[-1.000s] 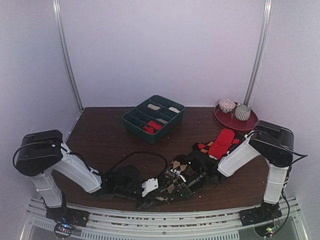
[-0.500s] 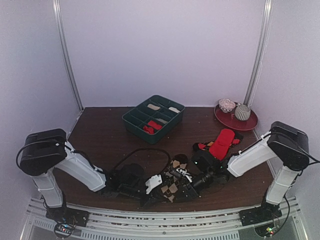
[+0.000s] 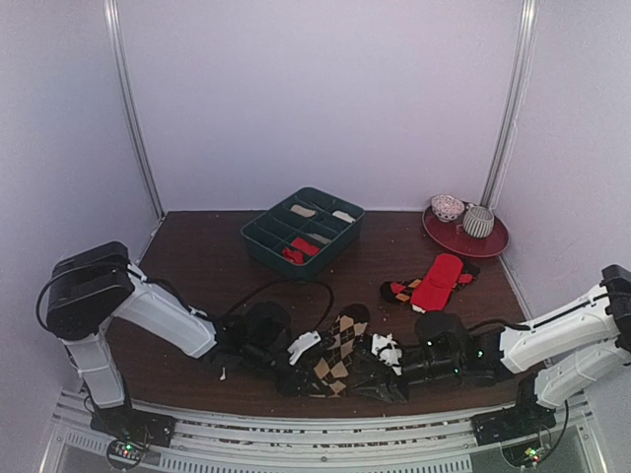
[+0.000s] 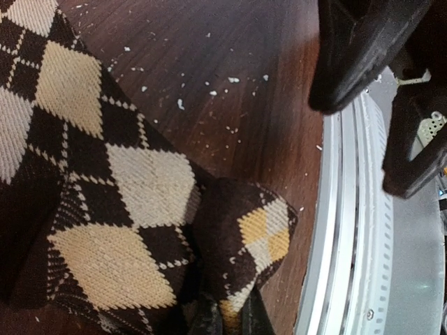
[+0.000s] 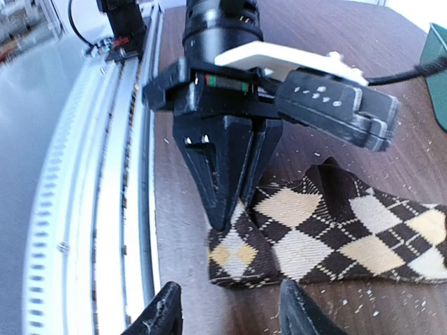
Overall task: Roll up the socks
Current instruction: Roll the sock at the center of the board.
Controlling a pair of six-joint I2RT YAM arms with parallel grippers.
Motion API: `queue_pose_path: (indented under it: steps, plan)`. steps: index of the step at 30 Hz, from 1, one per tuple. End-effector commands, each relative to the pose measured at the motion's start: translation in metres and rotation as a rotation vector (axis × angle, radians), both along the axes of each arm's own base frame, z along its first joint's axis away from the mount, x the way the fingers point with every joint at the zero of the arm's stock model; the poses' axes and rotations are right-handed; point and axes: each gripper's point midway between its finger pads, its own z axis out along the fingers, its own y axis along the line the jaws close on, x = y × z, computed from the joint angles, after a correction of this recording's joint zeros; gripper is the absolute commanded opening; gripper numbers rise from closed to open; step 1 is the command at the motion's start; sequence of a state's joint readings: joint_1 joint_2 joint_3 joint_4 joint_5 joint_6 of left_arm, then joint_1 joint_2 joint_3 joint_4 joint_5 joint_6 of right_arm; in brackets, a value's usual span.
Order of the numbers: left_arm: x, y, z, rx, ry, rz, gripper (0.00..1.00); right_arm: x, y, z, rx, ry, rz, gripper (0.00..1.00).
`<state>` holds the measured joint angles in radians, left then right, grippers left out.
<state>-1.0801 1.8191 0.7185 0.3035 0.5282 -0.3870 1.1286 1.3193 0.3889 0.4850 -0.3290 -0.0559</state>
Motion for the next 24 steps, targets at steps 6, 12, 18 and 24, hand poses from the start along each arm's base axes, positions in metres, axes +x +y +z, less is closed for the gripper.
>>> queue_pose_path:
  steps: [6,12,18,24]
  plan:
    - [-0.022,0.056,-0.069,0.305,0.171,0.048,0.00,0.010,0.036,-0.026,-0.097,-0.232,0.101,0.48]
    - [-0.022,0.057,-0.071,0.311,0.169,0.038,0.00,0.003,0.046,-0.039,-0.102,-0.190,0.130,0.45]
    - [-0.024,0.058,-0.072,0.311,0.170,0.032,0.00,0.004,0.046,-0.058,-0.138,-0.129,0.089,0.32]
    - [-0.003,0.051,-0.044,0.259,0.026,0.056,0.30,0.002,0.031,-0.087,-0.258,0.063,-0.001,0.14]
